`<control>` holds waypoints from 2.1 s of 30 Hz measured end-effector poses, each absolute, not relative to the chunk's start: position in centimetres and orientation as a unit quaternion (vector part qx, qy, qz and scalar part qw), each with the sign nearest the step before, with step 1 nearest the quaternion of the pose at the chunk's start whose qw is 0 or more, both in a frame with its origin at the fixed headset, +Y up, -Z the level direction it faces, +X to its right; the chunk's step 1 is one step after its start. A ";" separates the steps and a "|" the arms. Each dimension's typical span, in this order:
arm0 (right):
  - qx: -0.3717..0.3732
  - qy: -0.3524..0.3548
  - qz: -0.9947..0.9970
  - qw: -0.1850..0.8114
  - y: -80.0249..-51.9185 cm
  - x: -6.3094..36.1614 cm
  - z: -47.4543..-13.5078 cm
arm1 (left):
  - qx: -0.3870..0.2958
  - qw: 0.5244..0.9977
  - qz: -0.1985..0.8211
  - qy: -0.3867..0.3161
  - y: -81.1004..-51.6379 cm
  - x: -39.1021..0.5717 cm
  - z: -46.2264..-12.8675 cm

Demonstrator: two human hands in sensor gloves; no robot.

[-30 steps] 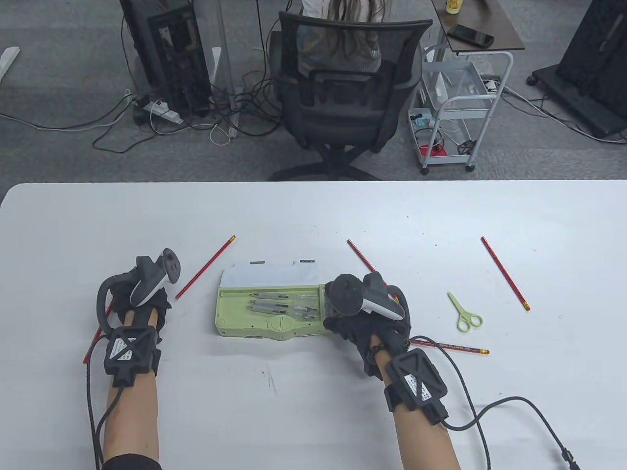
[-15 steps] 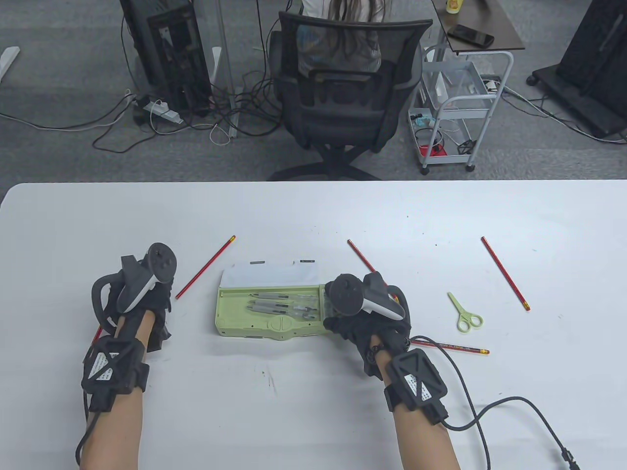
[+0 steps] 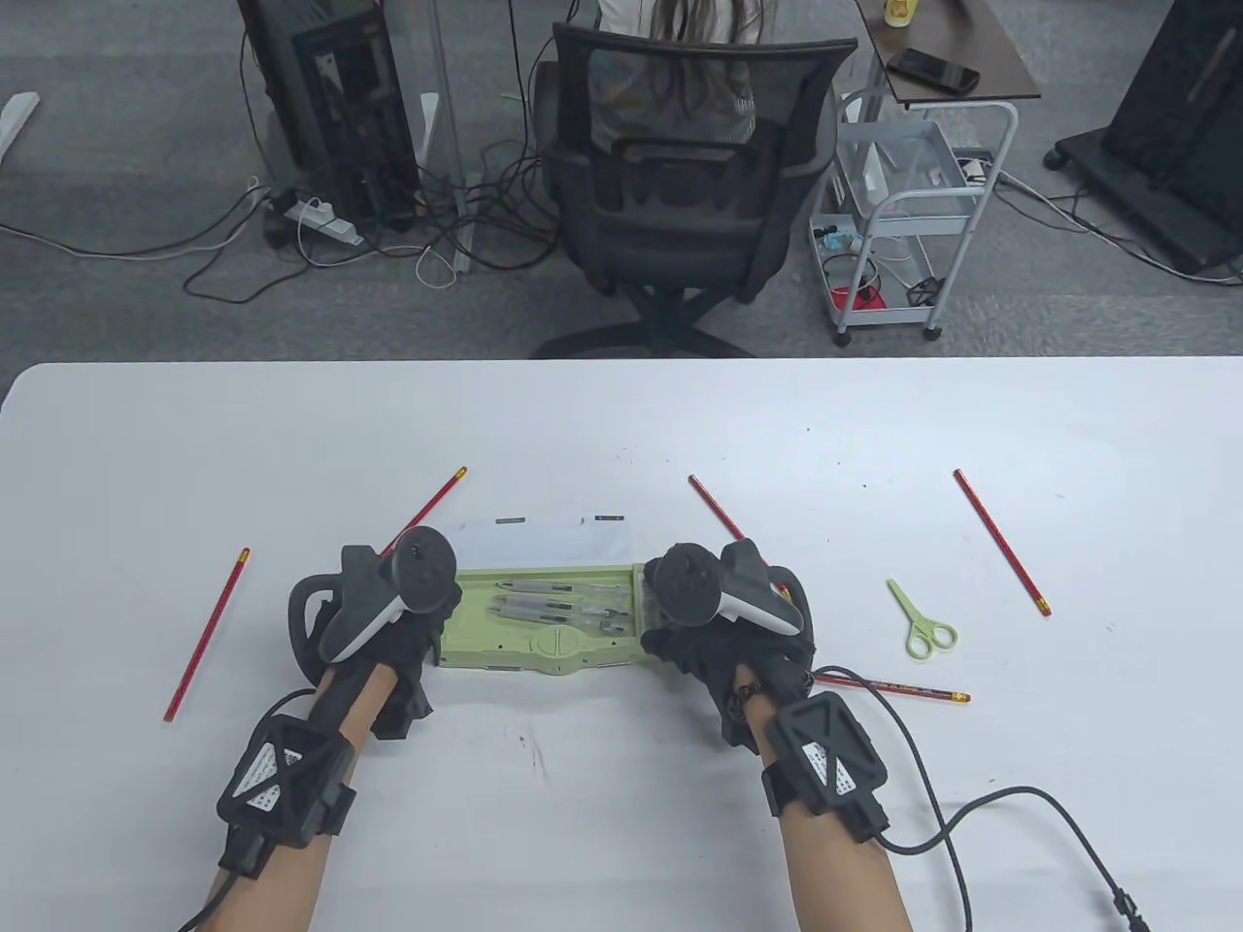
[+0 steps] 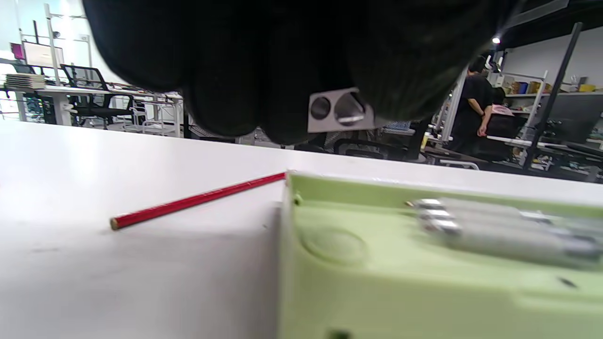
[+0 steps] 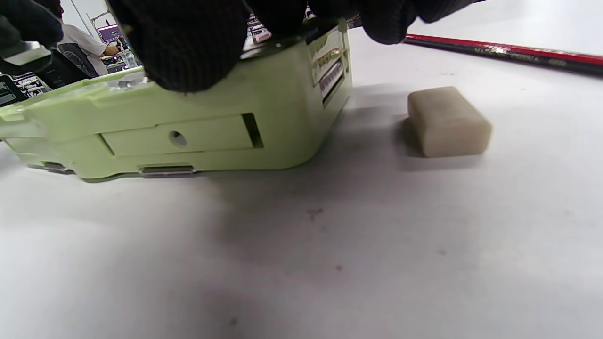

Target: Organize multifunction pencil case

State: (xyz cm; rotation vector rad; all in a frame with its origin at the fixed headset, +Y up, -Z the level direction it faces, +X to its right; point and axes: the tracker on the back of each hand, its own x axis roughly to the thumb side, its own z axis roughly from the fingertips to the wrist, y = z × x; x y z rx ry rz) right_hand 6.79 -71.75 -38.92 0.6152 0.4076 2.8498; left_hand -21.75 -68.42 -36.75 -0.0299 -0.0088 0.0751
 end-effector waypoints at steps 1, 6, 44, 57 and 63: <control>0.208 0.138 0.963 0.099 -71.8 6.8 -38.9 | -0.015 0.999 0.032 -0.009 -68.6 -21.4 -36.6; 0.208 0.137 0.963 0.100 -71.8 6.8 -38.9 | -0.023 1.000 -0.002 -0.014 -69.5 -20.2 -36.4; 0.214 0.133 0.962 0.107 -71.7 6.8 -39.1 | -0.114 0.980 0.128 0.101 -68.0 -26.6 -40.0; 0.213 0.136 0.962 0.105 -71.7 6.8 -39.1 | -0.193 0.956 0.175 0.135 -70.6 -25.5 -44.5; 0.212 0.136 0.962 0.106 -71.7 6.8 -39.1 | -0.217 0.949 0.180 0.143 -71.5 -23.7 -45.7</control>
